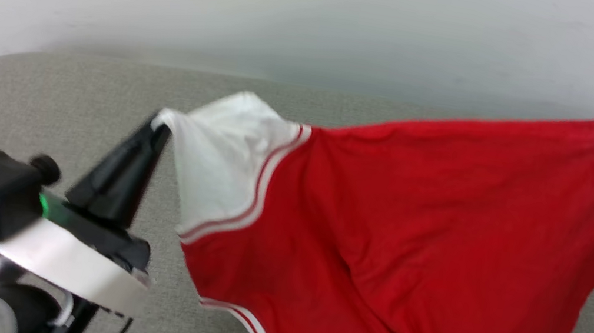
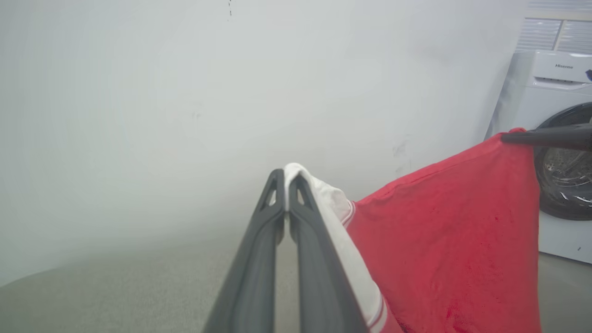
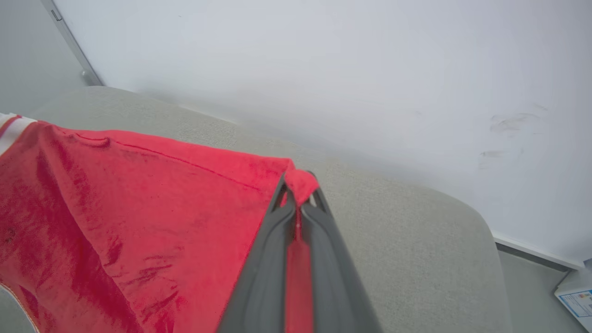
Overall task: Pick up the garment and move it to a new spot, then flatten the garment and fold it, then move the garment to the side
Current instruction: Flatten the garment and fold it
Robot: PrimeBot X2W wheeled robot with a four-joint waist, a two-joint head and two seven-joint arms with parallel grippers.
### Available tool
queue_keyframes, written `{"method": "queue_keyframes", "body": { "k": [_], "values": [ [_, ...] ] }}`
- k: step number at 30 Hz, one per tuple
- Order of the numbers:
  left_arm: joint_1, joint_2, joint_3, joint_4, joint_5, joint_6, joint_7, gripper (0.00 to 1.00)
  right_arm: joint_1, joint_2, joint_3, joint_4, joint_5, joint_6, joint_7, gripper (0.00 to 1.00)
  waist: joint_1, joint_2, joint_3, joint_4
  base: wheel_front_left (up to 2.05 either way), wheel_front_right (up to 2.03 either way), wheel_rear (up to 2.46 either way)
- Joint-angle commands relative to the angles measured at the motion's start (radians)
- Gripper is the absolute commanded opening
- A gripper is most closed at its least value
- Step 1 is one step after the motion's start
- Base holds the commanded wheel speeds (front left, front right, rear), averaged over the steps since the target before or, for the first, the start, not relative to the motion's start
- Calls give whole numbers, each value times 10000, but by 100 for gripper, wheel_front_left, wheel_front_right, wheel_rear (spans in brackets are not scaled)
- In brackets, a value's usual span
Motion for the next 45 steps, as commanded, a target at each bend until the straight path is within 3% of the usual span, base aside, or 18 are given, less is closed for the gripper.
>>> {"method": "queue_keyframes", "body": {
  "k": [1, 16, 23, 27, 36, 45],
  "values": [
    [-421, 89, 270, -264, -83, 20, 38, 0, -250, 57, -128, -378, 76, -4, -120, 0, 0, -1, -143, -232, 0, 0, 0],
    [-3899, 1037, 2060, -1109, -543, -198, 504, 0, -1567, 510, -686, -2011, 63, -4, -497, 0, 0, -1, 366, -854, 0, 0, 0],
    [-6297, 1463, 2543, -670, -844, -423, 851, 0, -2628, 497, -804, -2136, -79, -4, -759, 0, 0, -1, 1299, -986, 0, 0, 0],
    [-7876, 1712, 2553, -140, -1002, -770, 953, 0, -3455, 451, -789, -2075, -308, -4, -944, 0, 0, -1, 2077, -1013, 0, 0, 0],
    [-11698, 1664, 1792, 2212, -971, -1669, 893, 0, -5882, 403, -340, -1113, -1000, -4, -1395, 0, 0, -1, 4051, -1003, 0, 0, 0],
    [-15317, 956, 866, 6003, -373, -2408, -43, 0, -8740, 539, 339, 1228, -1946, -4, -2712, 0, 0, -1, 5706, -860, 0, 0, 0]
  ]
}}
